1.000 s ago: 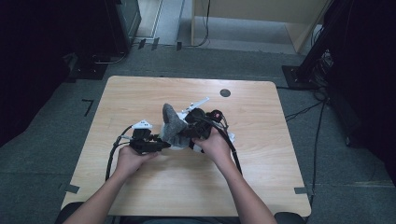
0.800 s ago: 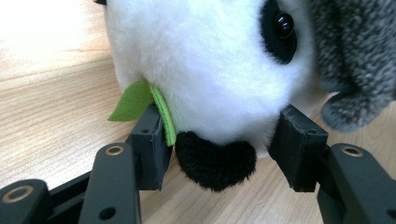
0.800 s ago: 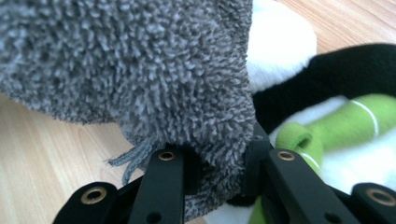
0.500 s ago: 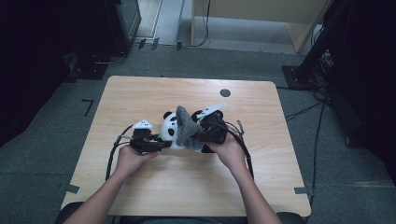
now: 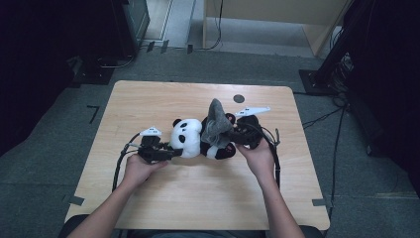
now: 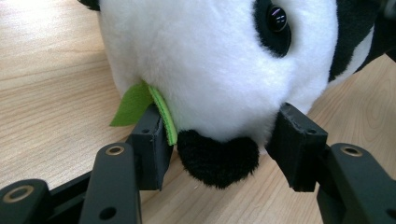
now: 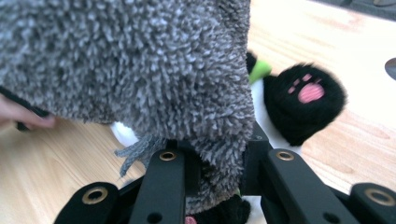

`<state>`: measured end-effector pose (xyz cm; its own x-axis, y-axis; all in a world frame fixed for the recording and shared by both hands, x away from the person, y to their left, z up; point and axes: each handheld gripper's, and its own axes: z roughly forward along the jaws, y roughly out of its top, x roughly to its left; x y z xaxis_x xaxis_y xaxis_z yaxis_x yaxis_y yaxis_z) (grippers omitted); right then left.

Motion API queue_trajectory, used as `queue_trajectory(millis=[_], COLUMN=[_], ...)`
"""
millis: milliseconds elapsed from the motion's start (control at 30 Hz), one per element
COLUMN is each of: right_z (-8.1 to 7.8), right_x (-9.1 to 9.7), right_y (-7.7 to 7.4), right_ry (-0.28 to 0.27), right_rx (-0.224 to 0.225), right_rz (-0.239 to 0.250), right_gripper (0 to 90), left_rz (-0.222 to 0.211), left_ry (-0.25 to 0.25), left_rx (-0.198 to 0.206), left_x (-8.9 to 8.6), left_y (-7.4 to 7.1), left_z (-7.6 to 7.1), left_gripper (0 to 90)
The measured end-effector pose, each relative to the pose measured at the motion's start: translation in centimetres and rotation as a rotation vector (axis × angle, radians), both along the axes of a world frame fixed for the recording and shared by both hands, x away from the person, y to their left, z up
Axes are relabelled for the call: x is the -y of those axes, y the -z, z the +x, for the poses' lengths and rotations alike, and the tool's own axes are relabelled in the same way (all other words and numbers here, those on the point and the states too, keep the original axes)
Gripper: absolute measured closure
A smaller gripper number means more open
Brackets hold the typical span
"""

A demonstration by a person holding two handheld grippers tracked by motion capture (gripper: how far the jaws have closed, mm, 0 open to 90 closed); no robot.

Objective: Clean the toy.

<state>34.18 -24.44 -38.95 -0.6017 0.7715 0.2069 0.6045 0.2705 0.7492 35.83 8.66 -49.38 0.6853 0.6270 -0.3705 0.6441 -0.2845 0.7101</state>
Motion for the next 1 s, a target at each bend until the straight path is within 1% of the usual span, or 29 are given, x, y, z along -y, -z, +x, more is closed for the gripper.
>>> queue_trajectory(millis=[33,67,133,167,200,267,333,433,467,500,533,600,633,667,733,767,800,867,933,1000], right_z=[0.0,-0.1,-0.5,-0.7,-1.3,-1.5,-2.6,-3.5,-3.7,-3.7,-3.9,-3.9,-3.6,-3.6,-3.2,-3.1,-3.1,-3.0,-3.0,-2.9], right_x=[0.0,0.3,1.0,1.4,1.9,2.1,2.5,2.7,2.7,2.7,2.7,2.7,2.9,2.9,3.4,3.7,3.9,4.3,4.7,5.0], right_y=[0.0,-0.3,-1.2,-1.7,-2.4,-2.6,-2.9,-2.1,-1.7,-1.7,-0.9,0.5,1.7,1.7,2.7,2.8,2.9,2.9,3.0,3.2], right_ry=[0.0,0.005,0.012,0.011,0.017,0.015,0.002,-0.015,-0.023,-0.023,-0.032,-0.025,-0.023,-0.023,-0.012,-0.005,-0.001,0.018,0.036,0.046], right_rx=[0.0,0.008,0.018,0.024,0.034,0.032,0.021,-0.007,-0.028,-0.028,-0.047,-0.079,-0.113,-0.113,-0.139,-0.141,-0.14,-0.132,-0.135,-0.135], right_rz=[0.0,0.014,0.058,0.074,0.083,0.086,0.092,0.108,0.122,0.122,0.125,0.104,0.109,0.109,0.123,0.136,0.139,0.125,0.105,0.099], right_gripper=[76.4,76.4,76.4,76.4,76.4,76.4,76.3,76.2,76.1,76.1,76.0,75.9,75.6,75.6,75.1,75.1,75.1,75.2,75.4,75.5], left_rz=[0.0,0.003,0.007,0.008,0.013,0.018,0.019,0.017,0.017,0.016,0.015,0.022,0.028,0.034,0.034,0.031,0.029,0.03,0.03,0.03], left_ry=[0.0,0.0,0.0,0.0,0.001,0.003,0.003,0.0,-0.001,-0.001,-0.001,0.001,0.003,0.007,0.007,0.007,0.007,0.008,0.008,0.008], left_rx=[0.0,-0.001,0.002,0.002,0.005,0.007,0.007,0.003,0.001,0.0,-0.001,-0.002,0.001,0.007,0.008,0.004,0.003,0.003,0.004,0.003], left_x=[0.0,0.0,0.0,0.0,0.1,0.1,0.1,0.1,0.1,0.1,0.1,0.2,0.2,0.2,0.3,0.2,0.2,0.2,0.2,0.2], left_y=[0.0,0.0,0.0,0.0,0.0,0.0,0.0,0.0,-0.1,-0.1,-0.1,-0.1,-0.1,-0.1,-0.2,-0.2,-0.1,-0.1,-0.1,-0.1], left_z=[0.0,0.0,-0.1,-0.1,-0.1,-0.2,-0.2,-0.2,-0.1,-0.1,0.0,0.0,0.0,0.0,0.0,0.0,0.1,0.1,0.1,0.1], left_gripper=[43.5,43.5,43.4,43.4,43.3,43.3,43.2,43.3,43.2,43.2,43.3,43.3,43.4,43.4,43.5,43.5,43.5,43.5,43.5,43.5])
